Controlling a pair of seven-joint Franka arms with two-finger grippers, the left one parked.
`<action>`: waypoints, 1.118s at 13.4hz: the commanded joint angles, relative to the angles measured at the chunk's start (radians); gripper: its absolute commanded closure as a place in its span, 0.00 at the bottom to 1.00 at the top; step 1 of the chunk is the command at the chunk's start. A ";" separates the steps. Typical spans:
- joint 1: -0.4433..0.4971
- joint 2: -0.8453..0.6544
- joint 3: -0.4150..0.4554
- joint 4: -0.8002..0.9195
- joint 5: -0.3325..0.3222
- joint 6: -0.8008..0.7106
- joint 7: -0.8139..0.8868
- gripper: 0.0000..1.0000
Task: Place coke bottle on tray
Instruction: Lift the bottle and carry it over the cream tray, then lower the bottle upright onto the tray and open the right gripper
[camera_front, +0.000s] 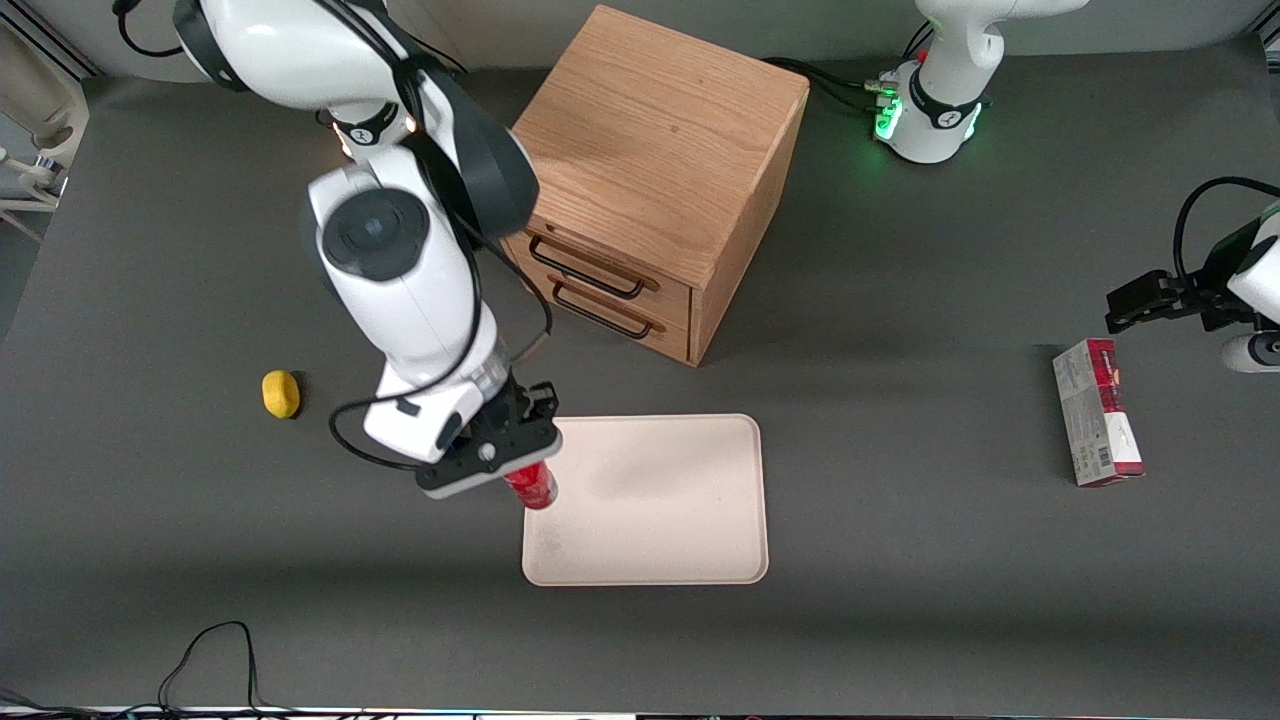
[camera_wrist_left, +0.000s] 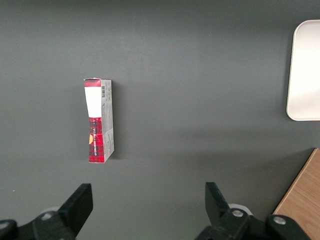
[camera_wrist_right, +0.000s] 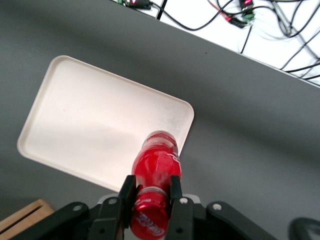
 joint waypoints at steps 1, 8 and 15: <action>-0.015 0.102 0.001 0.043 0.003 0.061 -0.017 0.98; -0.030 0.219 0.013 0.037 0.023 0.181 -0.014 0.98; -0.033 0.231 0.013 0.010 0.023 0.202 0.000 0.59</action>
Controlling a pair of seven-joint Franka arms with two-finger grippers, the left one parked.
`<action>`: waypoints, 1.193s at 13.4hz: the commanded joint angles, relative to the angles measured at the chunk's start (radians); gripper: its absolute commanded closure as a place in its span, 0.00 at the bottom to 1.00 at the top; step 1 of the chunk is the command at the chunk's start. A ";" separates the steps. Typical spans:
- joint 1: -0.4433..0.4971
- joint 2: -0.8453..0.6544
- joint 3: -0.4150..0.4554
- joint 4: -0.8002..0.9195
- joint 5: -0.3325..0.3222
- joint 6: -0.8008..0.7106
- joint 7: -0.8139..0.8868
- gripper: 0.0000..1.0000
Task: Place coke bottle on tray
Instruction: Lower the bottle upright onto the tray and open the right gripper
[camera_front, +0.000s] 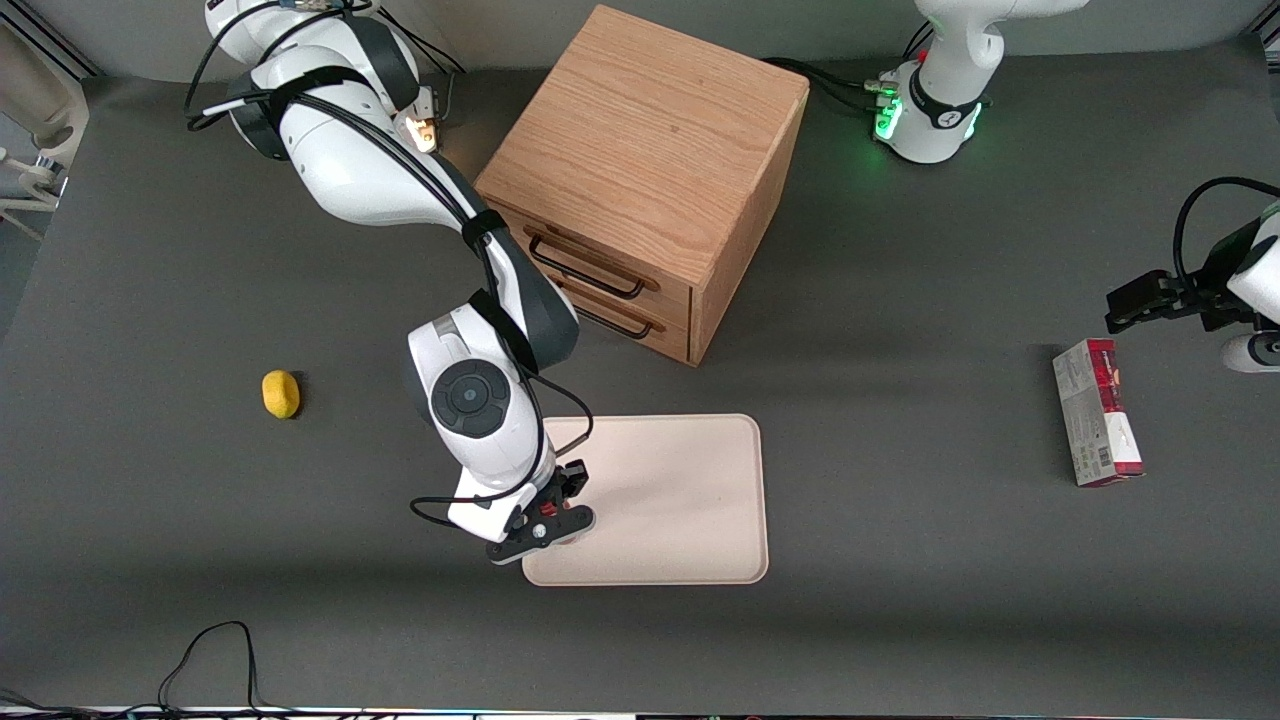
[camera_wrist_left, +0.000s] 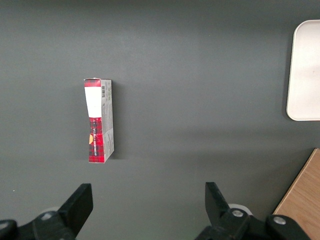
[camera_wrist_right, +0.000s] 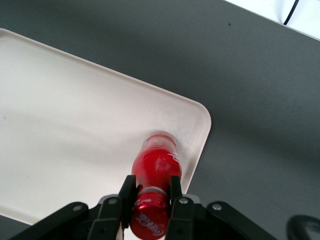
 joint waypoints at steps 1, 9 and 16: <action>-0.007 0.003 0.010 0.008 0.013 0.011 0.003 0.39; -0.003 -0.090 0.009 0.009 0.011 -0.085 0.011 0.00; -0.020 -0.345 -0.005 0.006 0.002 -0.448 -0.011 0.00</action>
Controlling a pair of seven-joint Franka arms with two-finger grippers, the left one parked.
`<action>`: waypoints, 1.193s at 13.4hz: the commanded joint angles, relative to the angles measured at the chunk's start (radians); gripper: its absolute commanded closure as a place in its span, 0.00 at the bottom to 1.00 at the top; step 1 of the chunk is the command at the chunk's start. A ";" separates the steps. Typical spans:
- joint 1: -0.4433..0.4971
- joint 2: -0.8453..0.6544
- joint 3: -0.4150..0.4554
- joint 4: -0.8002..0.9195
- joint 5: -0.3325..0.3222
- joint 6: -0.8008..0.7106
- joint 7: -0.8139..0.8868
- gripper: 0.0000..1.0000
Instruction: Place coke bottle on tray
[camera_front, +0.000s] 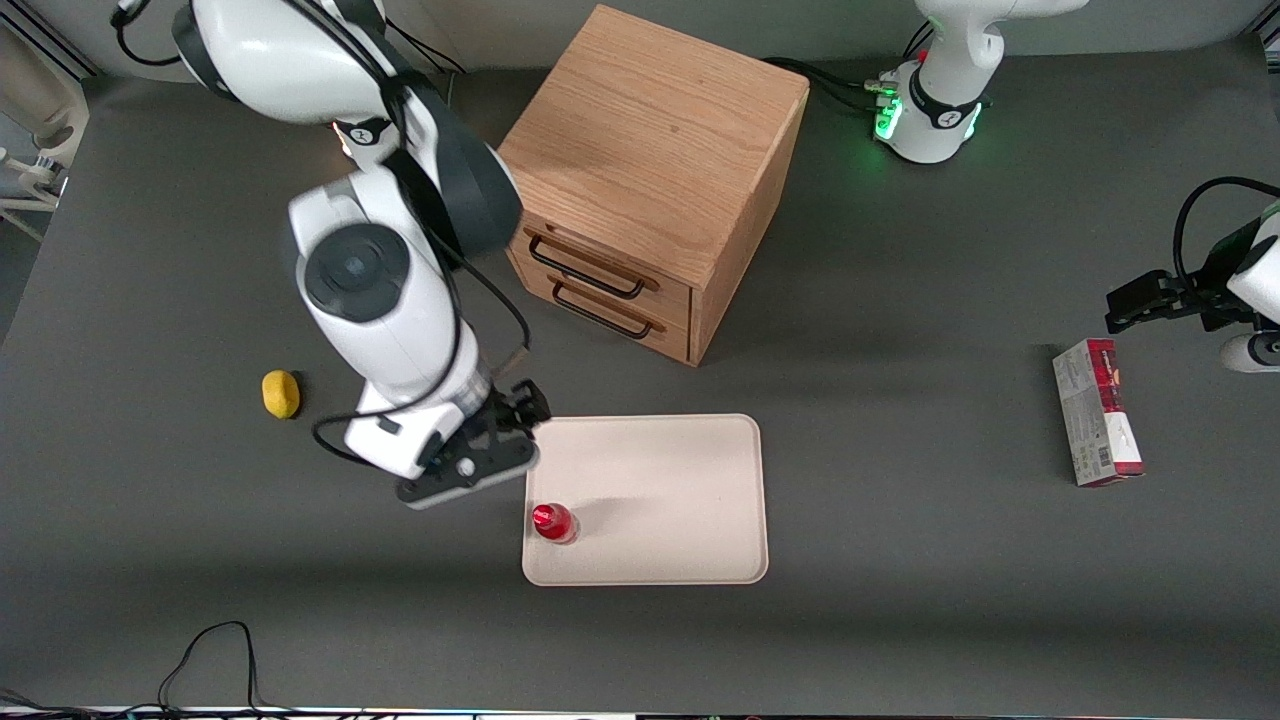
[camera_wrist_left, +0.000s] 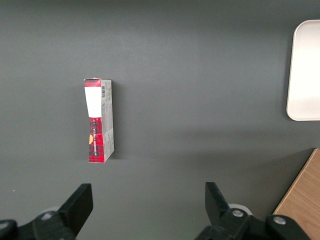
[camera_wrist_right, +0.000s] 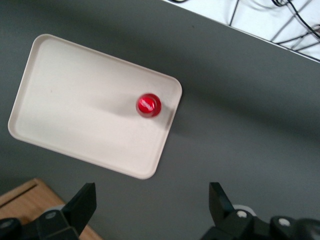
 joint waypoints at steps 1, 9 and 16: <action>-0.030 -0.090 -0.005 -0.038 0.007 -0.118 -0.030 0.00; -0.308 -0.487 -0.012 -0.537 0.088 -0.006 -0.151 0.00; -0.438 -0.647 -0.014 -0.728 0.085 0.066 -0.241 0.00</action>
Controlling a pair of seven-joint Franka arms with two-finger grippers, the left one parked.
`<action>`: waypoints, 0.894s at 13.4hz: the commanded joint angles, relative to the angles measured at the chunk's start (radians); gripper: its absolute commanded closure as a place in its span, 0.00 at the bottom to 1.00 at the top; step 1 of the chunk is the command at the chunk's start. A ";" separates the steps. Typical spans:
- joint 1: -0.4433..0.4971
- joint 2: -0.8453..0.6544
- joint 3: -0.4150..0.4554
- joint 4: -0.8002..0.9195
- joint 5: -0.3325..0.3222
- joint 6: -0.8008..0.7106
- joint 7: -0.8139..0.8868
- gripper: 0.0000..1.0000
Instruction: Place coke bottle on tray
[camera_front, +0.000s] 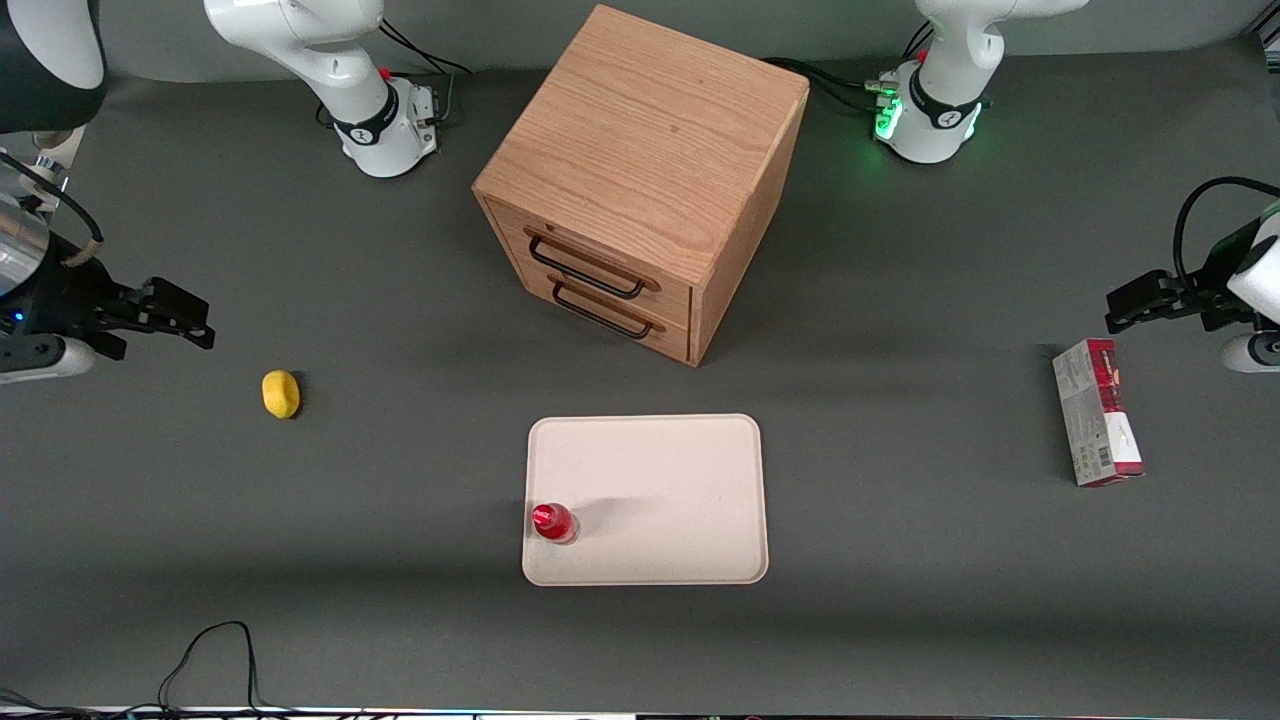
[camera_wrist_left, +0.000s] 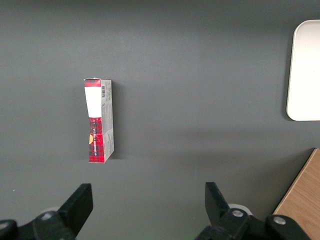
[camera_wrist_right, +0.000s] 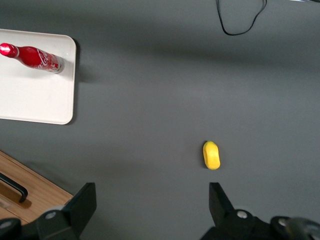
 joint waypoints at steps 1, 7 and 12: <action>-0.022 -0.051 0.001 -0.066 0.014 0.026 -0.034 0.00; -0.020 -0.061 -0.065 -0.076 -0.008 -0.023 -0.022 0.00; -0.029 -0.059 -0.057 -0.069 -0.026 -0.046 -0.004 0.00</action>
